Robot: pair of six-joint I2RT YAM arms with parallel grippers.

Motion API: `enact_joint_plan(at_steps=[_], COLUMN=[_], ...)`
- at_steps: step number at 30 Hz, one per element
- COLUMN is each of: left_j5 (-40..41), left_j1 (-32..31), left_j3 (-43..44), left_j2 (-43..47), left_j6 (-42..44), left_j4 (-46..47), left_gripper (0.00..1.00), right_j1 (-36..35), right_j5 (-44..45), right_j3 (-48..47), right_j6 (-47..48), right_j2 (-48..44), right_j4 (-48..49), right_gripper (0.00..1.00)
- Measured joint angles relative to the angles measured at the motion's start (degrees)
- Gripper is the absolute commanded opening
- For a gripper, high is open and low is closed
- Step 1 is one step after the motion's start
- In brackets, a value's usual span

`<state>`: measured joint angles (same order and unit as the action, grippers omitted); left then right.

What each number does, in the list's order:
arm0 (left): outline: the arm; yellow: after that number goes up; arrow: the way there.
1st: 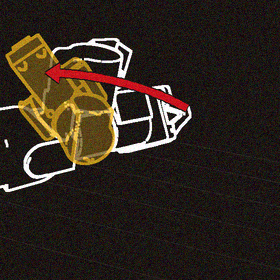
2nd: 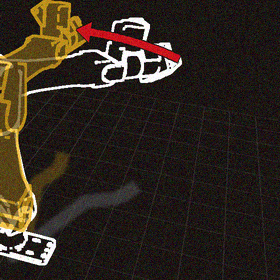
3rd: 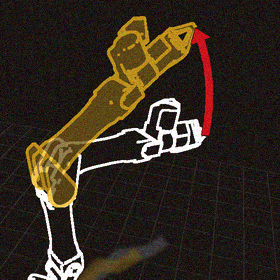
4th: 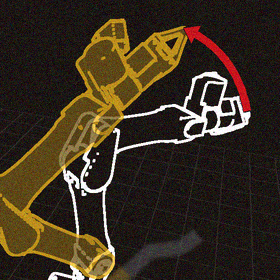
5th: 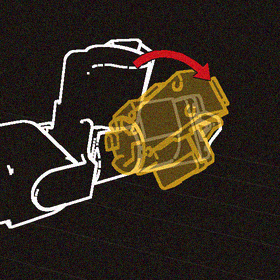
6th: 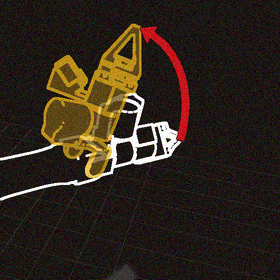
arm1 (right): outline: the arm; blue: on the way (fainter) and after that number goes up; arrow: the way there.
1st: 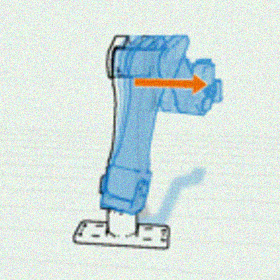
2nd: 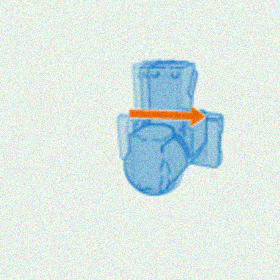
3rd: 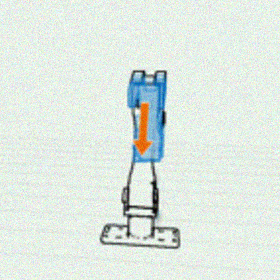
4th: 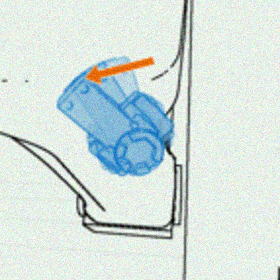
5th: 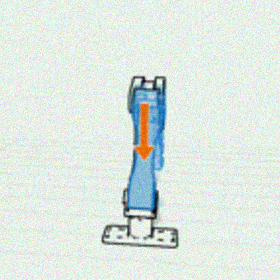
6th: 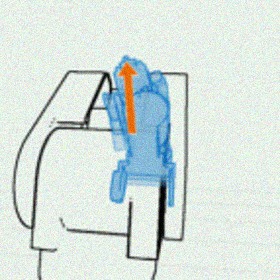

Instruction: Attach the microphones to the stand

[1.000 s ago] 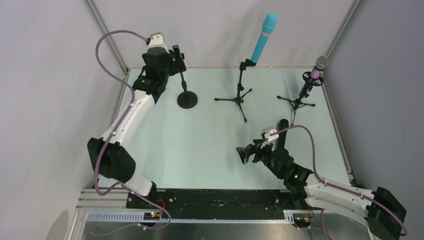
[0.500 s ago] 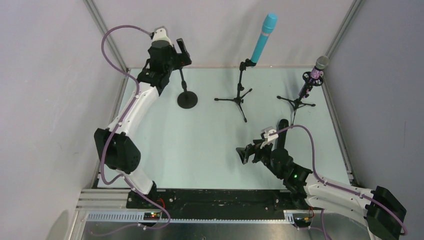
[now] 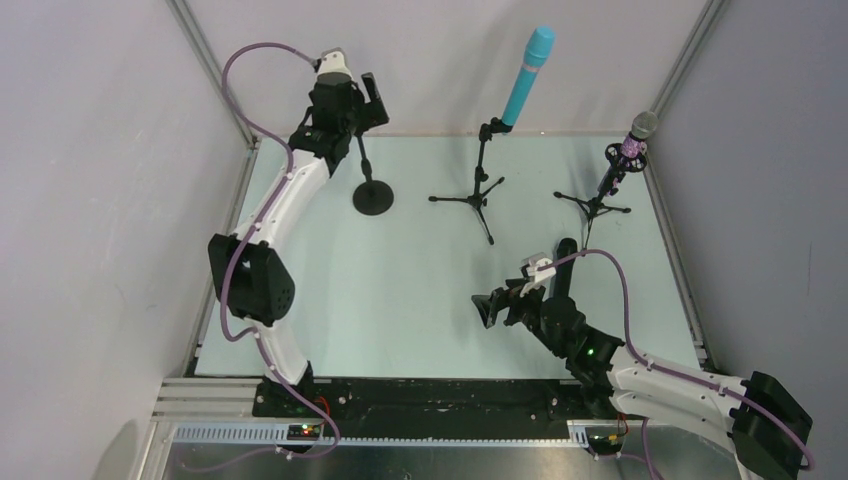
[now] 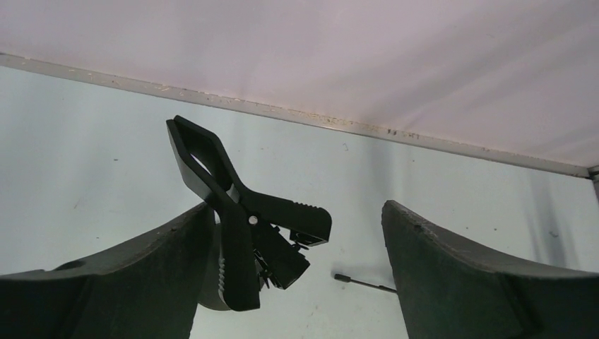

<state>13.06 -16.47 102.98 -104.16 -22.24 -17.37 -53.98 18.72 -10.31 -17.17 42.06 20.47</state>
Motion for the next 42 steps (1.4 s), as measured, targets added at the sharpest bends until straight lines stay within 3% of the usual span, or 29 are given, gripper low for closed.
enact_joint_plan(at_steps=[3,10,18,31,42], left_j5=[0.09,0.02,-3.39,-13.40,-23.28], left_j1=[0.00,0.04,0.04,-0.28,-3.19], left_j3=[0.00,0.00,-0.02,-4.87,-14.29], left_j2=[-0.26,-0.26,-0.09,6.29,20.04], left_j6=[1.53,6.56,11.72,15.85,17.99], left_j4=[-0.17,-0.52,-0.68,-2.99,-3.76], left_gripper=[0.76,0.35,0.01,0.00,0.00], right_j1=[0.02,0.11,0.11,0.11,0.61], right_j5=[-0.11,-0.15,-0.15,-0.15,-0.24], right_j3=[0.00,-0.02,-0.52,-0.63,-0.66], right_j6=[0.00,0.00,0.00,0.00,-0.48], right_j2=[0.11,0.48,0.85,0.85,0.79], right_j4=[0.00,0.00,0.00,0.00,-0.04], right_gripper=[0.99,0.99,0.99,0.99,1.00])
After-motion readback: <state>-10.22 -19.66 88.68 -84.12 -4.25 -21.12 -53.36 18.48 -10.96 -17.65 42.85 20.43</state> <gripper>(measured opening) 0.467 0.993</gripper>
